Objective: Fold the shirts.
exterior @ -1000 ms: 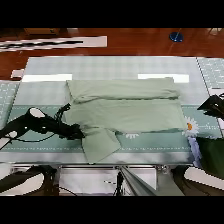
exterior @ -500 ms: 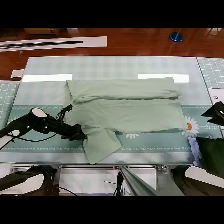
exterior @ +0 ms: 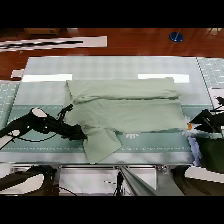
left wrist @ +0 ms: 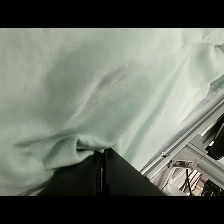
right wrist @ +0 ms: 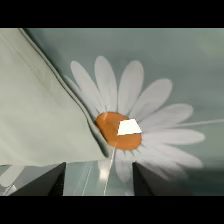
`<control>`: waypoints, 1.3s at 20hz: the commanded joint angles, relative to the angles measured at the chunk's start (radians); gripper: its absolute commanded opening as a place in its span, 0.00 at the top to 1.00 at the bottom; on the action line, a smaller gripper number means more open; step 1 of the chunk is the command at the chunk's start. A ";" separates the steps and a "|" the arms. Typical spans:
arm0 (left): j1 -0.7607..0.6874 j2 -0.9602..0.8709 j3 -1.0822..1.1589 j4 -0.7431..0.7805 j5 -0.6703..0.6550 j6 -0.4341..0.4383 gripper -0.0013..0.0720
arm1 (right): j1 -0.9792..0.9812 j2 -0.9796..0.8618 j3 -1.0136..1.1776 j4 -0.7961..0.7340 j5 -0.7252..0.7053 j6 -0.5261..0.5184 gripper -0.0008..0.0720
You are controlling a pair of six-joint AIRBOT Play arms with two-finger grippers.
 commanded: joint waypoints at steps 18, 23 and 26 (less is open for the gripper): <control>0.000 0.196 0.277 -0.008 -0.057 -0.011 0.96 | 0.134 0.121 0.062 0.260 0.016 -0.074 0.95; 0.026 0.209 0.440 -0.007 -0.047 -0.025 0.96 | 0.138 0.139 0.177 0.460 -0.022 -0.080 0.95; 0.105 0.208 0.470 -0.008 -0.018 -0.025 0.96 | 0.143 0.139 0.230 0.474 -0.095 -0.074 0.95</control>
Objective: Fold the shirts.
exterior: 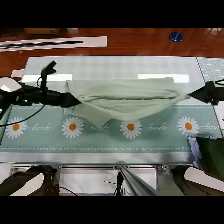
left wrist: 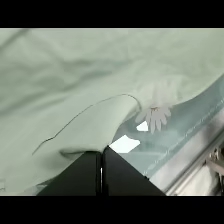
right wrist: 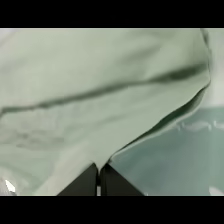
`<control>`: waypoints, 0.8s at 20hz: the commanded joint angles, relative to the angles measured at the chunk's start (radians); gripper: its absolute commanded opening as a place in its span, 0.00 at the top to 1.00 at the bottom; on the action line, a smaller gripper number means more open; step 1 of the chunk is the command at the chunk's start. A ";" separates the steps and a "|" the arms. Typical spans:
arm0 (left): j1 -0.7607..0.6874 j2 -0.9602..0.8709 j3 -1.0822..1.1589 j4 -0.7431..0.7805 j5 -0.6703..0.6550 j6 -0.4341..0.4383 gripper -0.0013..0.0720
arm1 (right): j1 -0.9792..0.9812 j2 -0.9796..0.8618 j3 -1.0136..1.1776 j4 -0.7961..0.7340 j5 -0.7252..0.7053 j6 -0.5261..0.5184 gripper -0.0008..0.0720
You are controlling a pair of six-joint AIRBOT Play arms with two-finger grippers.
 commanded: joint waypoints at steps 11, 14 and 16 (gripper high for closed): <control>0.113 -0.226 0.204 -0.018 0.245 0.035 0.96 | 0.266 -0.030 0.062 -0.091 -0.643 0.032 0.95; 0.113 -0.348 0.286 -0.018 0.238 0.035 0.96 | 0.290 -0.100 0.062 -0.093 -0.679 0.031 0.95; 0.113 -0.419 0.340 -0.018 0.225 0.037 0.96 | 0.290 -0.141 0.062 -0.092 -0.710 0.032 0.95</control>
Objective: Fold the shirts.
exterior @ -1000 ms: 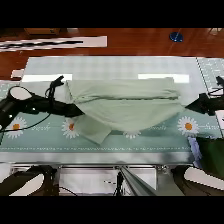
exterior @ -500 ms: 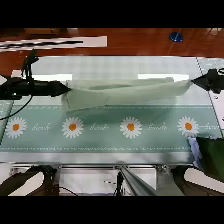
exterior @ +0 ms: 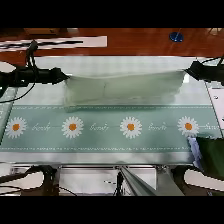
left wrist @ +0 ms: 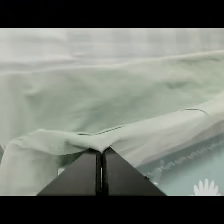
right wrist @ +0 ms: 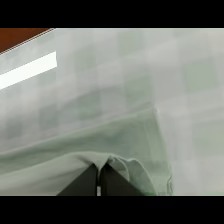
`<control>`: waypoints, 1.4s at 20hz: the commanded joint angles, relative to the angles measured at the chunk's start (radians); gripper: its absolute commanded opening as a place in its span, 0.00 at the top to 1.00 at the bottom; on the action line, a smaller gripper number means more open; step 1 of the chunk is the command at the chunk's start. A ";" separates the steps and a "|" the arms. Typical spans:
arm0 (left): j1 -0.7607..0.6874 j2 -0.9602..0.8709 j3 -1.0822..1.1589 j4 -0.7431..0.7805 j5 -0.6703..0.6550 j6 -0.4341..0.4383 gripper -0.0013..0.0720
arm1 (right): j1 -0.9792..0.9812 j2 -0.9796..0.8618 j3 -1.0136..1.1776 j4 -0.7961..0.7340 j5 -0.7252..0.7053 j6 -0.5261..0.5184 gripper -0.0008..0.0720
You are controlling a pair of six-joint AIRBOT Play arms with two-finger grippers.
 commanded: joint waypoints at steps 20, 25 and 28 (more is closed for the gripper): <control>0.028 -0.307 0.150 0.001 -0.031 0.027 0.25 | 0.066 -0.196 0.001 -0.001 -0.174 -0.004 0.56; 0.178 -0.289 0.189 0.002 -0.283 -0.037 0.26 | -0.087 -0.106 0.001 -0.097 -0.013 0.078 0.33; 0.220 -0.281 0.189 0.001 -0.380 -0.053 0.30 | -0.174 -0.145 0.000 -0.035 0.153 0.116 0.31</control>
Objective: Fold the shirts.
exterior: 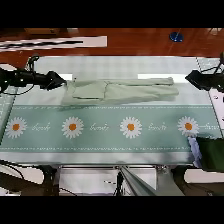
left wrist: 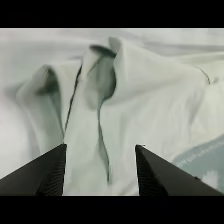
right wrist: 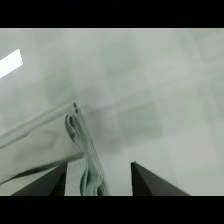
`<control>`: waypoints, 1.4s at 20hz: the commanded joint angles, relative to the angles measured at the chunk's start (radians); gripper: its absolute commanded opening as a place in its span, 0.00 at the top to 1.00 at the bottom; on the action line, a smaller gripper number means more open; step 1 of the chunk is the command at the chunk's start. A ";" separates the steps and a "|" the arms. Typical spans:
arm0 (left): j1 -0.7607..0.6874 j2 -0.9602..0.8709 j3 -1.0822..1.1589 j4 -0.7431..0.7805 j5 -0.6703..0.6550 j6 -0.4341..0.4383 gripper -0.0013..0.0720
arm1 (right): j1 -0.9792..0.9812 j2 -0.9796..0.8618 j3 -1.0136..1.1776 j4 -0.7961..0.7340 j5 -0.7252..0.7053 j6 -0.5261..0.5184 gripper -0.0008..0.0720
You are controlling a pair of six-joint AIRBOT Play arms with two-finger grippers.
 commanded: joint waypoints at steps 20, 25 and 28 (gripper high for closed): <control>-0.043 0.103 0.016 -0.111 -0.130 -0.023 0.79 | 0.014 -0.050 0.001 0.478 0.315 -0.116 0.95; -0.117 0.123 0.025 -0.167 -0.132 -0.023 0.80 | -0.022 0.117 0.001 0.391 0.359 -0.082 0.95; -0.181 0.122 0.025 -0.175 -0.131 -0.024 0.80 | -0.022 0.160 0.001 0.338 0.404 -0.057 0.95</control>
